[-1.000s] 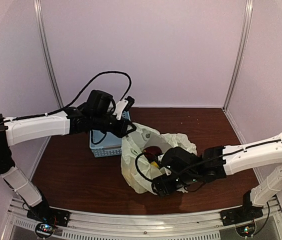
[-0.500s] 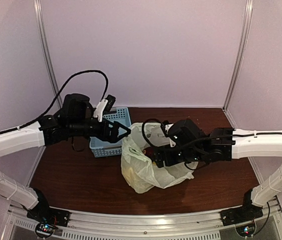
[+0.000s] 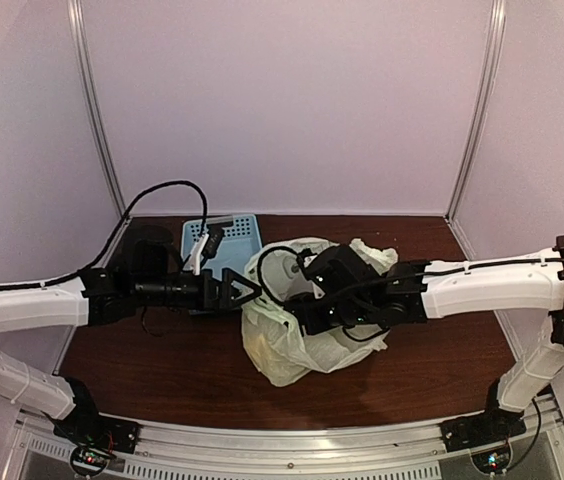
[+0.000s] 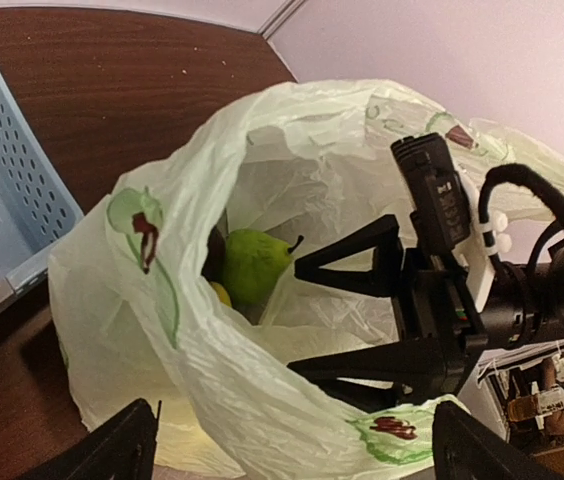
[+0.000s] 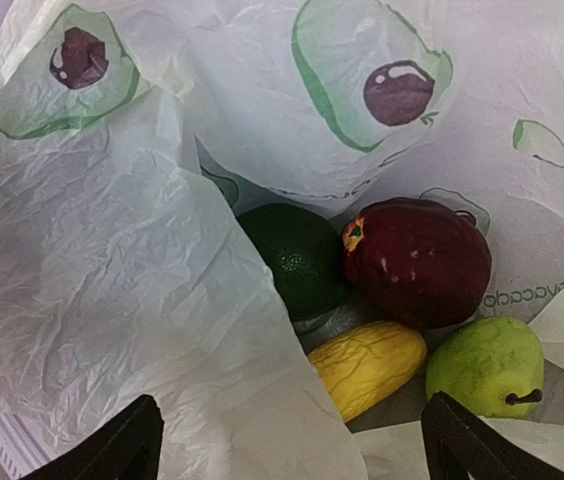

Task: Untie the knot of the plastic bag and take out the fruit
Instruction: Hold the bag opening of the takeout bag.

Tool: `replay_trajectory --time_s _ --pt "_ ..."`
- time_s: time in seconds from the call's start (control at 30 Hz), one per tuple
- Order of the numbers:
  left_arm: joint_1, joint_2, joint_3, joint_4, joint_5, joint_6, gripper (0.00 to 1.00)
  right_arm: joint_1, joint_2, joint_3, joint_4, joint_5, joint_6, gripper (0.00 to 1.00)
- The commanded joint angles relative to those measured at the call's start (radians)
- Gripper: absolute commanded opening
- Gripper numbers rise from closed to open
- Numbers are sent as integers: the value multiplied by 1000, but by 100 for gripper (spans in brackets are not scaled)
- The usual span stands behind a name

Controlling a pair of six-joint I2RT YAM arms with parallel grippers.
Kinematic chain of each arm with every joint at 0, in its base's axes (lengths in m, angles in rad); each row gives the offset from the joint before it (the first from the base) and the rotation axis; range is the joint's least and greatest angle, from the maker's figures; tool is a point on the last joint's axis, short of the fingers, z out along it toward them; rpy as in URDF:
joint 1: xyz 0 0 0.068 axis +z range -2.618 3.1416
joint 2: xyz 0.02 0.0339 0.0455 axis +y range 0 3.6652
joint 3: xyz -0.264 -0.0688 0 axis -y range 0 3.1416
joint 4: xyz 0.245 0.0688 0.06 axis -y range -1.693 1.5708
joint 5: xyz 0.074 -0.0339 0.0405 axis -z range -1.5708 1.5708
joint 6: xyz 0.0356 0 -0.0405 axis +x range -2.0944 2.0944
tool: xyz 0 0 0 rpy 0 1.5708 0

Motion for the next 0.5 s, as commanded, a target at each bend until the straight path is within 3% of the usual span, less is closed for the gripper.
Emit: replay_trajectory --time_s 0.0,0.37,0.47 --pt "-20 37 1 151 40 -66 97 9 3 -7 54 -17 13 91" --pt "-43 126 -8 137 15 -76 96 7 -10 18 9 54 -8 91" --pt "-42 144 -4 154 27 -72 81 7 -14 21 -7 69 -11 91"
